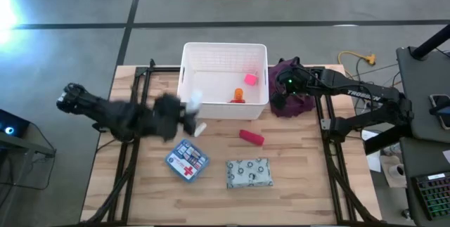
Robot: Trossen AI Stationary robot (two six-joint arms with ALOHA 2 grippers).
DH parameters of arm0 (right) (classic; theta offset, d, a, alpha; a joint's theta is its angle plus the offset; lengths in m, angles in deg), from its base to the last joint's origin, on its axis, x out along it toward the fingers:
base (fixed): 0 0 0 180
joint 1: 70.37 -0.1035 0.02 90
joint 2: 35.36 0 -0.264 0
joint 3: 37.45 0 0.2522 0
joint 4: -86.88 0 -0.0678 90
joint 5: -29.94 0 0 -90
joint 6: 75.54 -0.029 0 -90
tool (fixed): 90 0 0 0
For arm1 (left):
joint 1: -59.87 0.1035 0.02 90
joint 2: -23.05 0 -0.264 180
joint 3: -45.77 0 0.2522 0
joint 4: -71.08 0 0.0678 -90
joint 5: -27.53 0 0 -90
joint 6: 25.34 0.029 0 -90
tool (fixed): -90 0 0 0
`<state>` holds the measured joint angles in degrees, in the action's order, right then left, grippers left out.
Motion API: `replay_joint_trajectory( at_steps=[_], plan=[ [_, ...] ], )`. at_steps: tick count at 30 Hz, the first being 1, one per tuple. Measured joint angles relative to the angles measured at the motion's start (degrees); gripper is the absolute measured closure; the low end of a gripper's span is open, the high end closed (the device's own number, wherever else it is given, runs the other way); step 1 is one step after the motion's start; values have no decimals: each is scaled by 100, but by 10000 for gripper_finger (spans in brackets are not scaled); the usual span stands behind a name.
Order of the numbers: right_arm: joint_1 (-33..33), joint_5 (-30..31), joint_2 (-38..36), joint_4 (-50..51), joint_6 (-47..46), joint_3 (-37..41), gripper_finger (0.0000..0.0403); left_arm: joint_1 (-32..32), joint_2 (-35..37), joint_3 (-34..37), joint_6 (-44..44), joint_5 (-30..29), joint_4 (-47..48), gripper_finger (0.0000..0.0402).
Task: Pick & place medical supplies in basket/bin
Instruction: Put the white pill bottle into the white bin, then put the red bandage into the white bin
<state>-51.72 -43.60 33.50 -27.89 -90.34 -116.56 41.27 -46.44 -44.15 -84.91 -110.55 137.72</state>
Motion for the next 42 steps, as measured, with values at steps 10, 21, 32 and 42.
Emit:
replay_joint_trajectory(
  at_steps=[10, 21, 32, 42],
  plan=[
    [0, -46, 0, 9, 146, 0, 35, 4092, -211, -283, 3079, 2983, -1179, 170],
    [-445, -778, -250, 807, -15, 236, 35, 2935, -60, -854, 2954, 4184, 1107, 168],
    [-2566, -1038, -795, -1843, -1472, 2517, 35, -413, 236, -285, 502, 1324, 1382, 168],
    [-2691, -1053, 909, -3490, -691, 2632, 35, -513, 227, 110, -316, 1862, 1379, 168]
  ],
)
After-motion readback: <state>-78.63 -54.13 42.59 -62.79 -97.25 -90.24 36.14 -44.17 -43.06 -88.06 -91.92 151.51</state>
